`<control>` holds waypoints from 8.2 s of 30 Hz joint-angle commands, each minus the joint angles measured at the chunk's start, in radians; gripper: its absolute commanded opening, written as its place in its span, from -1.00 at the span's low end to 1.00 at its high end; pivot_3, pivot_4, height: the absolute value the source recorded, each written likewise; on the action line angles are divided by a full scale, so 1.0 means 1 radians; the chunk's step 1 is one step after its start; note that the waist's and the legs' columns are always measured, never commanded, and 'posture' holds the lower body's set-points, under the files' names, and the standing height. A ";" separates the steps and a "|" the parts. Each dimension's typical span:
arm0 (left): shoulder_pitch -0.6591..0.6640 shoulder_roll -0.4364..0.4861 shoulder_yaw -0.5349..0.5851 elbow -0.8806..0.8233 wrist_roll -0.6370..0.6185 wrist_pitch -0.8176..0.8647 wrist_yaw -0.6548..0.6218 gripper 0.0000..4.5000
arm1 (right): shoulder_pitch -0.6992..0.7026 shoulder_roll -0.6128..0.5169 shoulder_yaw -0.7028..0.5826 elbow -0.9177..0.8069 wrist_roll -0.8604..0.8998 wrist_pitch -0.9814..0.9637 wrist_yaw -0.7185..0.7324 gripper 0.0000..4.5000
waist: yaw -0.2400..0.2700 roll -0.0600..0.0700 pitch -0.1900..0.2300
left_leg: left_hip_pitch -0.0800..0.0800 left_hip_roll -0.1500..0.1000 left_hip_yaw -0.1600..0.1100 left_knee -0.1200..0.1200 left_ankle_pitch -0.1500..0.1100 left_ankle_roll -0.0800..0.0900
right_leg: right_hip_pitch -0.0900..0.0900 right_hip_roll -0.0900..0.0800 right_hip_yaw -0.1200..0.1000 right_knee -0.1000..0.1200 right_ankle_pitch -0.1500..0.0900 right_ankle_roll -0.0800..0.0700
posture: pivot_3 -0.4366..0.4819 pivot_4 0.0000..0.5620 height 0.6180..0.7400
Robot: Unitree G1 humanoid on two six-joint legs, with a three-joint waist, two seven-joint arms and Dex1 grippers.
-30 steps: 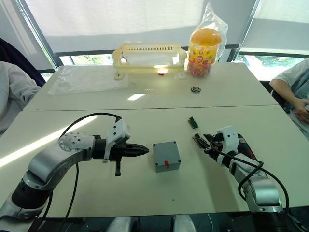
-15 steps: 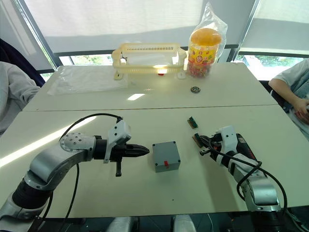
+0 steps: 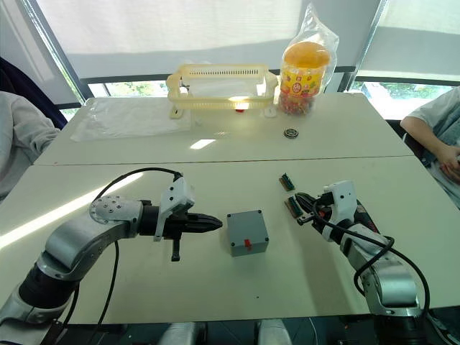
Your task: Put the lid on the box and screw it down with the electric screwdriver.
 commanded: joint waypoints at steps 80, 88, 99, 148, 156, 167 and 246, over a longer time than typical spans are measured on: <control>-0.061 0.146 0.019 -0.120 -0.096 -0.077 -0.167 -1.00 | 0.014 -1.015 -0.213 0.206 0.367 0.672 0.443 1.00 | -0.005 0.004 0.001 | -0.010 0.001 0.002 -0.002 -0.002 0.004 | -0.005 0.001 -0.001 -0.012 0.002 0.002 | -0.05 -0.47 1.00; 0.028 0.134 0.009 -0.253 -0.119 -0.008 -0.054 -1.00 | 0.175 -1.111 -0.090 0.356 0.226 0.544 0.718 1.00 | 0.001 0.005 0.001 | -0.010 0.001 0.003 0.002 -0.002 0.004 | -0.004 0.000 0.000 -0.012 0.000 -0.002 | -0.05 -0.47 1.00; 0.042 0.104 -0.018 -0.274 -0.128 0.038 0.020 -1.00 | 0.089 -1.014 0.021 0.390 0.161 0.584 0.705 1.00 | 0.000 0.006 0.001 | -0.010 0.001 0.003 0.003 -0.002 0.004 | -0.004 0.000 0.000 -0.012 0.002 0.002 | -0.05 -0.47 1.00; 0.039 0.189 0.014 -0.057 -0.060 -0.095 -0.071 -1.00 | -0.051 -0.584 -0.298 0.223 -0.142 0.747 0.256 -0.21 | 0.003 0.003 -0.008 | -0.011 -0.001 0.005 0.016 -0.003 0.004 | 0.003 -0.001 0.003 -0.014 0.007 0.000 | -0.05 -0.47 1.00; -0.203 0.098 0.020 0.237 -0.087 -0.126 -0.224 -1.00 | -0.112 -0.330 -0.529 -0.180 -0.218 0.678 -0.042 -0.21 | 0.014 0.014 -0.009 | -0.013 -0.001 0.001 0.013 -0.003 0.004 | -0.002 0.001 0.001 -0.008 0.007 0.007 | -0.05 -0.47 1.00; -0.386 -0.141 -0.097 0.483 0.047 -0.220 -0.242 -1.00 | -0.260 0.412 -0.365 -0.365 -0.010 0.106 -0.268 -0.21 | 0.007 0.018 -0.007 | -0.016 -0.003 0.001 0.010 -0.002 0.003 | -0.012 0.000 0.003 0.003 0.005 0.010 | -0.05 -0.47 1.00; -0.140 -0.182 -0.249 0.271 0.217 -0.193 -0.118 -1.00 | 0.051 0.327 0.103 -0.404 0.136 -0.110 -0.237 -0.21 | -0.001 0.018 -0.007 | -0.013 -0.002 -0.001 0.012 -0.002 0.003 | -0.009 0.001 0.003 0.004 0.004 0.008 | -0.05 -0.47 1.00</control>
